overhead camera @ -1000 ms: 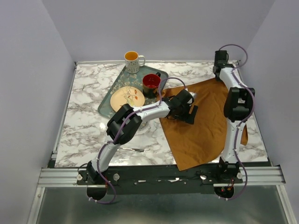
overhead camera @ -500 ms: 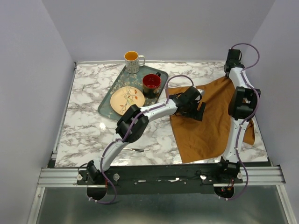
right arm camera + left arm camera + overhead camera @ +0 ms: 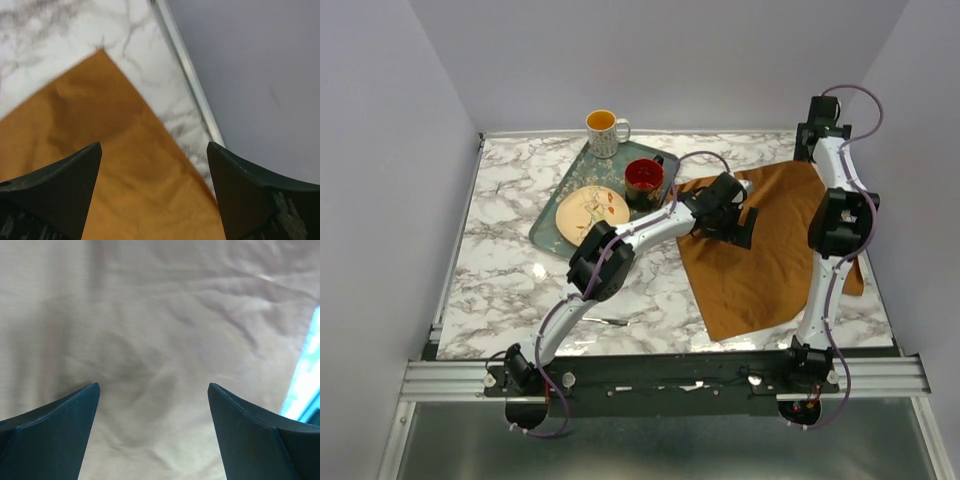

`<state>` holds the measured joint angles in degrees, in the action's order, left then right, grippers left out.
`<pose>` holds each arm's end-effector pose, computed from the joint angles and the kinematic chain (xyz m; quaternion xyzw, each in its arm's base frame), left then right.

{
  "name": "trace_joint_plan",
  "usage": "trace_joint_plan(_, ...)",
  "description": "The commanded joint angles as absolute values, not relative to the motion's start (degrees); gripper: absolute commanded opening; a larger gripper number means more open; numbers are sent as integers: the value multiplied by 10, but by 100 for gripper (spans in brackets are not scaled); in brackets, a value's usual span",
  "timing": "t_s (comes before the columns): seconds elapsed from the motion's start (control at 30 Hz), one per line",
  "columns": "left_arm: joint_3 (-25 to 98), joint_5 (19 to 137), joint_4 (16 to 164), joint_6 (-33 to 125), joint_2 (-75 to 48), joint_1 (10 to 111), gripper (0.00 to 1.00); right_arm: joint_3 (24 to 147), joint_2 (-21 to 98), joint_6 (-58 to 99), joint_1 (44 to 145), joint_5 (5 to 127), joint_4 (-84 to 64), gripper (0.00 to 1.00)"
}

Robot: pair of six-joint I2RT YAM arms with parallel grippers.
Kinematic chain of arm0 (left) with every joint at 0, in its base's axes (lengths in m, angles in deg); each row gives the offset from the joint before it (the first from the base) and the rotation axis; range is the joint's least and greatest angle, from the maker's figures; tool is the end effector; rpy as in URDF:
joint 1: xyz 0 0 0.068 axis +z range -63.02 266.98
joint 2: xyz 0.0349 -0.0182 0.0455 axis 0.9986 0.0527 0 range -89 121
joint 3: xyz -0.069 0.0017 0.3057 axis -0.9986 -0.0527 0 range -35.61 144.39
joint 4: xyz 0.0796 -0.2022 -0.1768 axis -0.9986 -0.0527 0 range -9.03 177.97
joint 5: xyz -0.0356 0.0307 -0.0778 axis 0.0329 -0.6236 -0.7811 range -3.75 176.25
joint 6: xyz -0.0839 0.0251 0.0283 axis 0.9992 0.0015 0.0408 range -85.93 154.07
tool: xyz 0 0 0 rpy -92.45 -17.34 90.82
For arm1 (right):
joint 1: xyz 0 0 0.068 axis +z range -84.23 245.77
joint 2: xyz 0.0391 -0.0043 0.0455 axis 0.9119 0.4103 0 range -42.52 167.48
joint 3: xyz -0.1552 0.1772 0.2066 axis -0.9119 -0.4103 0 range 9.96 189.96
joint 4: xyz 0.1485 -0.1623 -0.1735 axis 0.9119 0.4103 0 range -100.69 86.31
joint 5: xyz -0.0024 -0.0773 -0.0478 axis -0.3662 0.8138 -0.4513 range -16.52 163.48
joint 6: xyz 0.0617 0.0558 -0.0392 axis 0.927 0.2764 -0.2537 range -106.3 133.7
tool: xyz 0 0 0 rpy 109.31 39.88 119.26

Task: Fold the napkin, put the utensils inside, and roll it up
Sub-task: Flatten the napkin out

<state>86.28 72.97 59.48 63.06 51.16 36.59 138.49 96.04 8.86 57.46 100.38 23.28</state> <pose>0.3875 -0.4981 0.1708 0.2133 0.8995 -0.3164 0.2130 0.6146 -0.1276 0.2262 0.1179 0.8921 -0.2563 0.3530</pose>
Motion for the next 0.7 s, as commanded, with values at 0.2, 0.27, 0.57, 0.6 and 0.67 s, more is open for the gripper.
trace_joint_plan(0.2, 764, 674, 595, 636, 404, 306, 96, 911, 608, 328, 542, 1032, 317, 80)
trace_joint_plan(0.27, 722, 668, 618, 639, 385, 291, 95, 806, 570, 337, 533, 1044, 280, 69)
trace_joint_plan(0.57, 634, 659, 649, 640, 347, 271, 92, 674, 537, 324, 486, 1101, 220, 49)
trace_joint_plan(0.6, 634, 662, 644, 633, 348, 270, 92, 684, 541, 329, 483, 1105, 224, 37)
trace_joint_plan(0.67, 638, 666, 634, 630, 351, 270, 92, 685, 552, 336, 478, 1104, 224, 17)
